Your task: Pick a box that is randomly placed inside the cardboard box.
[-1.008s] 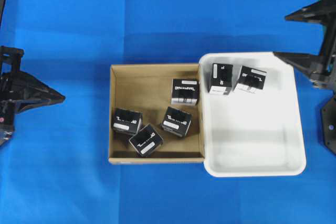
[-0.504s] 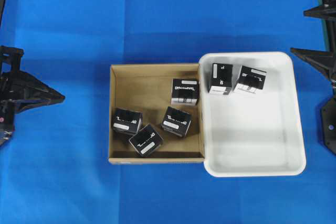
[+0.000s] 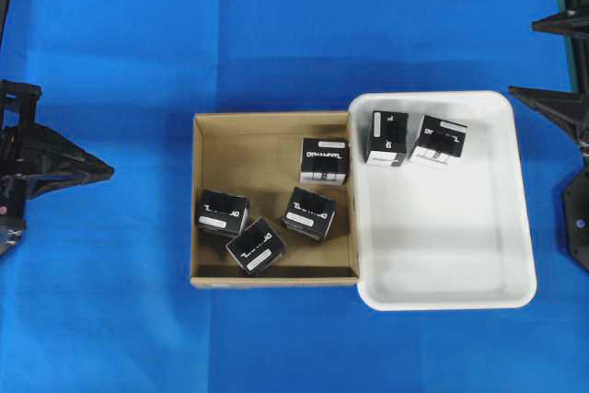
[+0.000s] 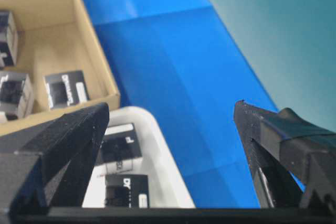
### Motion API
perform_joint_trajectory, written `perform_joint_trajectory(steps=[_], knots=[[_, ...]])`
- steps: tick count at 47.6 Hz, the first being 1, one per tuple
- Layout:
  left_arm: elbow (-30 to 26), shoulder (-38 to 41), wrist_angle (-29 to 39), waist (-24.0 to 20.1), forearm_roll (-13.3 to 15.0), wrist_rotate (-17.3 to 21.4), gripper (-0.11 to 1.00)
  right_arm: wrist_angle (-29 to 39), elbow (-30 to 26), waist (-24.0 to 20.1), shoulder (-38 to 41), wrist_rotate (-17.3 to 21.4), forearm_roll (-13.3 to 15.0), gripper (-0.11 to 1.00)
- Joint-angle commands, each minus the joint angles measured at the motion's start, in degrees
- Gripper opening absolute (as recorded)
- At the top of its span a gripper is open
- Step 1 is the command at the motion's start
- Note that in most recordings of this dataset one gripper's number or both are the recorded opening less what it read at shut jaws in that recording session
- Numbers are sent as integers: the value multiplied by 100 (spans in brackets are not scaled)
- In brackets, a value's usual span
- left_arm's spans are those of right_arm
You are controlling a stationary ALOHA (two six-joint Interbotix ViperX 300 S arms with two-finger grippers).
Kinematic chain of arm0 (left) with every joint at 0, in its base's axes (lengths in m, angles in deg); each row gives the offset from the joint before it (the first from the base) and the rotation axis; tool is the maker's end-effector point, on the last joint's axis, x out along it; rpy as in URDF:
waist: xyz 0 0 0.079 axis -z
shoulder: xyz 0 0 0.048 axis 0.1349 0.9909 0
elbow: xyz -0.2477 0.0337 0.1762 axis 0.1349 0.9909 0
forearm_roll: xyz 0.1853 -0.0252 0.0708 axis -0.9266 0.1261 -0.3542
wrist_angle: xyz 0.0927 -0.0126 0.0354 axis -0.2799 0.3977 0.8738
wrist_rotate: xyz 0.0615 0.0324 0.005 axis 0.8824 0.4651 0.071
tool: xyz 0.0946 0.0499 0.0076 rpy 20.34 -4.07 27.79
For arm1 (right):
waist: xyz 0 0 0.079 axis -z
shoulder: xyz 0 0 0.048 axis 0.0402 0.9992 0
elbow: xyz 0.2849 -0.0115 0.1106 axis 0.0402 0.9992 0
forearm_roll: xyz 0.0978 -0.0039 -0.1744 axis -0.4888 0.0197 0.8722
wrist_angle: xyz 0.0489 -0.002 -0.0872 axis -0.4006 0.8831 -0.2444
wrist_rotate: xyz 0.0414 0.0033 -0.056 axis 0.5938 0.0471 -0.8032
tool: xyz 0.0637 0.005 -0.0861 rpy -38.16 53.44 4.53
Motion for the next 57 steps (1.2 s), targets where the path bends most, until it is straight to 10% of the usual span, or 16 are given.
perform_joint_trajectory(steps=[1, 57], knots=[[-70, 26, -18, -18, -9, -9, -7, -53, -35, 18, 18, 9, 9, 99], [-70, -18, -53, 35, -9, 0, -7, -176, 9, -141, 18, 352, -158, 99]])
